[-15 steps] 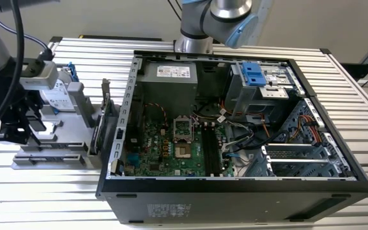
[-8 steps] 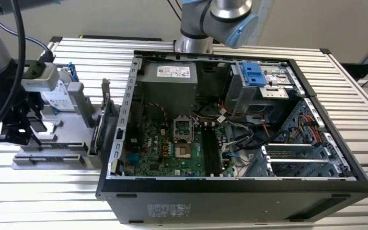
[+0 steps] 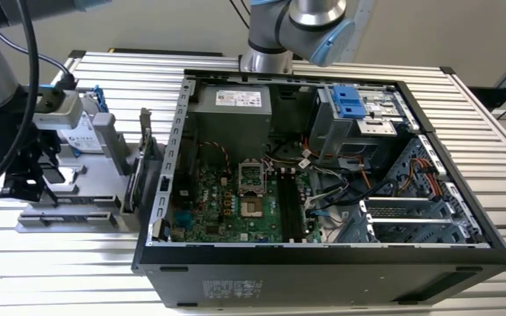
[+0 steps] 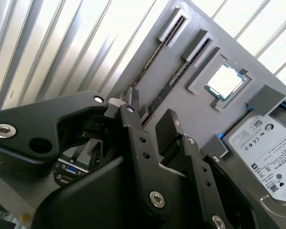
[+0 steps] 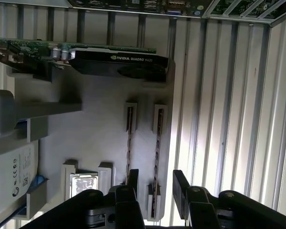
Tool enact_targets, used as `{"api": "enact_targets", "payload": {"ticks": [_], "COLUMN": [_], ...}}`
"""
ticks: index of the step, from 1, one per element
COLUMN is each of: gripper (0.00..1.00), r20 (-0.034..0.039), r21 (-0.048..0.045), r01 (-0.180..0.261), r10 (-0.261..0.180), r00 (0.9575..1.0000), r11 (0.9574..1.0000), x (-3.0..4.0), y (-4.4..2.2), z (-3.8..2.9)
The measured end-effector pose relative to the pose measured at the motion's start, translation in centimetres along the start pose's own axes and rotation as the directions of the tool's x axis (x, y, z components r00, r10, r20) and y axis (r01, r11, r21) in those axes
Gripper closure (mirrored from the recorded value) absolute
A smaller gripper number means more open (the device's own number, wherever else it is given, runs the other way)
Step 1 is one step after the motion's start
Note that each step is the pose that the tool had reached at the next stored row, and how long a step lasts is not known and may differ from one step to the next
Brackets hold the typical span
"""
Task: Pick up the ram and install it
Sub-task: 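Pick up the ram and move it above insertion slot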
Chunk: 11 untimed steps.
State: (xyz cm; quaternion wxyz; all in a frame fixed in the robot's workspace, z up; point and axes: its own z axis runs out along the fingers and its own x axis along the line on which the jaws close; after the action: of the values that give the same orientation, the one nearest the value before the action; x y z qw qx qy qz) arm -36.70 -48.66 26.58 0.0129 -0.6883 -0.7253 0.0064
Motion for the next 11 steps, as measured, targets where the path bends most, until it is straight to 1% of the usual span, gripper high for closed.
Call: {"api": "enact_targets", "payload": {"ticks": [3, 11], "gripper": [0.0, 0.0], "r20": [0.0, -0.0002], "r21": [0.0027, 0.0029], "r01": [0.0, 0.0], "r10": [0.0, 0.0], "r00": [1.0, 1.0], "r11": [1.0, 1.0], "x": [0.0, 0.0], "y": [0.0, 0.02], "z": [0.15, 0.51]}}
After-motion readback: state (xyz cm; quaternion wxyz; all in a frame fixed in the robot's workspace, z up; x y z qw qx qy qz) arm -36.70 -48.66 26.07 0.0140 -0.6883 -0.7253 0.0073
